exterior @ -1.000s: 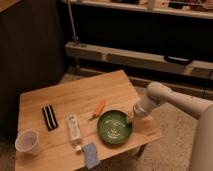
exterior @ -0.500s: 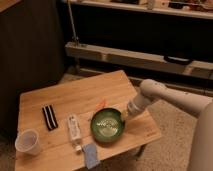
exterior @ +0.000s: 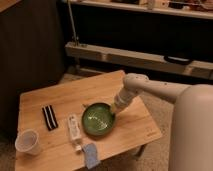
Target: Drag the ceramic bowl in a circle
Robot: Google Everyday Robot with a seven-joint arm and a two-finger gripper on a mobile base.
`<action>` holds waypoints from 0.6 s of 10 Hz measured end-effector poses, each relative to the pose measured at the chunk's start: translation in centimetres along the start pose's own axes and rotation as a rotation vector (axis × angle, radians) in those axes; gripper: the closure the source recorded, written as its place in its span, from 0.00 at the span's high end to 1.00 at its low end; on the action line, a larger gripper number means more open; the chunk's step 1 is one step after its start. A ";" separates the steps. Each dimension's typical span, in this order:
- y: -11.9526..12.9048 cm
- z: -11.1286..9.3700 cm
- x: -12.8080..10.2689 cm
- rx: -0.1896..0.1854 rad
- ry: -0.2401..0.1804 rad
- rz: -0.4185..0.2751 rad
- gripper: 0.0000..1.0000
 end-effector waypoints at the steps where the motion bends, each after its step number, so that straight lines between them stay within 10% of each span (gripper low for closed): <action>1: -1.8 -0.7 -0.6 0.039 -0.016 0.039 0.00; 6: -13.0 -5.4 -0.4 0.192 -0.050 0.186 0.00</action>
